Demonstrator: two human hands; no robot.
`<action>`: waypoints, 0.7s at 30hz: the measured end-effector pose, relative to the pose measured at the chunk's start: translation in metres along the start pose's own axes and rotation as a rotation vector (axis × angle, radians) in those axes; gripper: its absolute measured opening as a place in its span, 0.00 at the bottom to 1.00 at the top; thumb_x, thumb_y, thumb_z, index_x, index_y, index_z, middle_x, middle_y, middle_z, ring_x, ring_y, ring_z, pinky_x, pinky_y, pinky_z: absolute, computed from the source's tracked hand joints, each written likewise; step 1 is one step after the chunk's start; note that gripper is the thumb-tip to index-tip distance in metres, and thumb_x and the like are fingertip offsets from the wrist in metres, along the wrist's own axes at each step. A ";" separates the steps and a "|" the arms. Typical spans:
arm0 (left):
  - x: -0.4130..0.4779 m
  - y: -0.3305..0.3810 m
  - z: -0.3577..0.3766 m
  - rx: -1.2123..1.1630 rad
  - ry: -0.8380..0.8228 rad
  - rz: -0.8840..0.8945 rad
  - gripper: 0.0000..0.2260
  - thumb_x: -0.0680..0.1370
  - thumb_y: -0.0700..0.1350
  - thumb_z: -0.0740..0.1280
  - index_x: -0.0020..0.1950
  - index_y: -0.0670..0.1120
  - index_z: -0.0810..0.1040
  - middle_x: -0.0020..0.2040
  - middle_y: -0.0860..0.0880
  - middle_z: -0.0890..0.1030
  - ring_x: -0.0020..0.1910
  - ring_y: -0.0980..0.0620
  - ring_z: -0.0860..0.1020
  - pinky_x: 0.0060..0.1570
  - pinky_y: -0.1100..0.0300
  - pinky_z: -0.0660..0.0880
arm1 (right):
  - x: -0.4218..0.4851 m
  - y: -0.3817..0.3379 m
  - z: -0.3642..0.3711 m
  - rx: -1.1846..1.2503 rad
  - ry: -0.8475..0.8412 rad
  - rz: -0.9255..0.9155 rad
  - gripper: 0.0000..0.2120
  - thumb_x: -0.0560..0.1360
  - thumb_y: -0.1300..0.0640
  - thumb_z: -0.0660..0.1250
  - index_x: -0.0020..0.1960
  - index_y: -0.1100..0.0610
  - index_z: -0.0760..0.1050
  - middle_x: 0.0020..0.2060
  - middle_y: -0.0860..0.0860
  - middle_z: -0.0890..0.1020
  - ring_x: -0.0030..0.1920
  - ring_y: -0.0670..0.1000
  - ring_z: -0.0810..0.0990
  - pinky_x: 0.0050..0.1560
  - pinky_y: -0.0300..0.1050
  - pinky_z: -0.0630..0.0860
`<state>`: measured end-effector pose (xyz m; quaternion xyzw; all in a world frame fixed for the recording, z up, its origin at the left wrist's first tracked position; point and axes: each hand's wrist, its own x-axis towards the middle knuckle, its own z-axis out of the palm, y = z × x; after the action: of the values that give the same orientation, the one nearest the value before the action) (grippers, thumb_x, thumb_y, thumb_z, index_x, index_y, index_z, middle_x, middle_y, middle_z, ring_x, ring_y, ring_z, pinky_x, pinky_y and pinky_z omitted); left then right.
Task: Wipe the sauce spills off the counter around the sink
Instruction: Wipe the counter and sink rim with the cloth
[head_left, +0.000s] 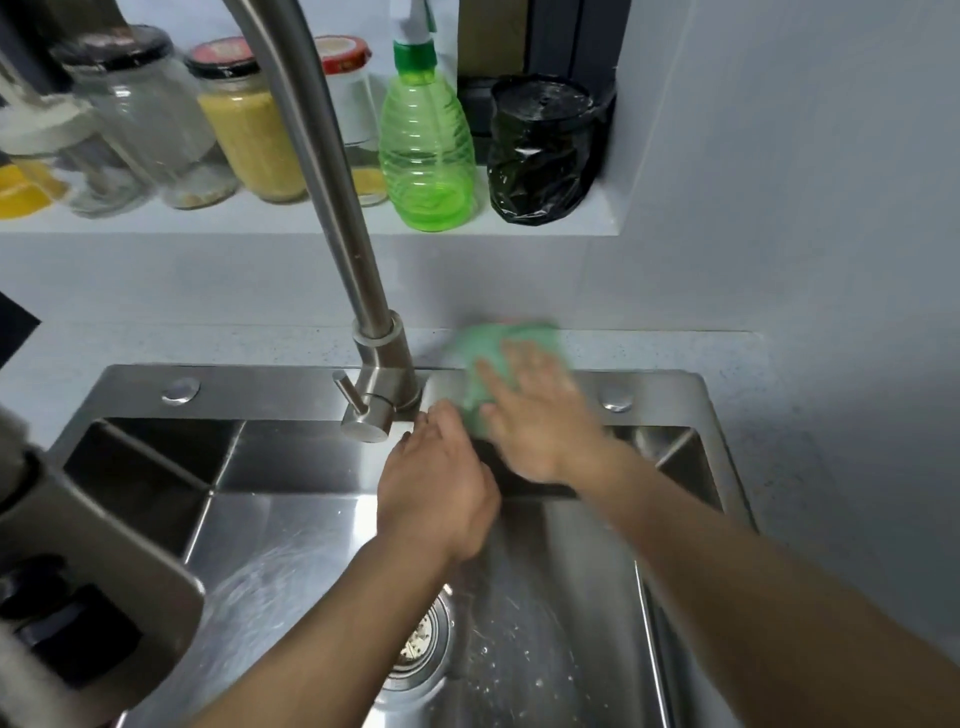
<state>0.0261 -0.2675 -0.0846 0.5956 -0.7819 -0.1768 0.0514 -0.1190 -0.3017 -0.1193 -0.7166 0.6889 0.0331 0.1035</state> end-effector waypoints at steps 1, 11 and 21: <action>0.002 0.001 0.000 -0.009 0.009 -0.011 0.19 0.77 0.43 0.58 0.67 0.41 0.61 0.66 0.42 0.76 0.64 0.42 0.74 0.56 0.53 0.67 | 0.004 -0.014 0.002 0.005 -0.016 -0.107 0.30 0.84 0.43 0.47 0.81 0.48 0.41 0.81 0.55 0.40 0.80 0.58 0.37 0.78 0.55 0.35; 0.004 0.006 -0.009 0.069 -0.040 -0.061 0.10 0.78 0.45 0.58 0.59 0.45 0.64 0.60 0.42 0.78 0.58 0.39 0.77 0.50 0.51 0.66 | -0.065 0.112 0.000 0.040 -0.055 0.422 0.31 0.84 0.42 0.42 0.81 0.53 0.37 0.81 0.55 0.38 0.80 0.55 0.36 0.79 0.56 0.38; 0.021 0.035 0.008 0.134 -0.145 0.071 0.22 0.76 0.50 0.59 0.70 0.50 0.66 0.66 0.46 0.70 0.69 0.44 0.67 0.63 0.49 0.67 | -0.033 0.116 -0.005 0.040 -0.063 0.422 0.35 0.80 0.35 0.39 0.81 0.50 0.36 0.80 0.55 0.36 0.80 0.58 0.36 0.78 0.60 0.36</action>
<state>-0.0138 -0.2774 -0.0828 0.5552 -0.8143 -0.1647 -0.0390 -0.2362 -0.2737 -0.1202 -0.5530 0.8206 0.0631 0.1300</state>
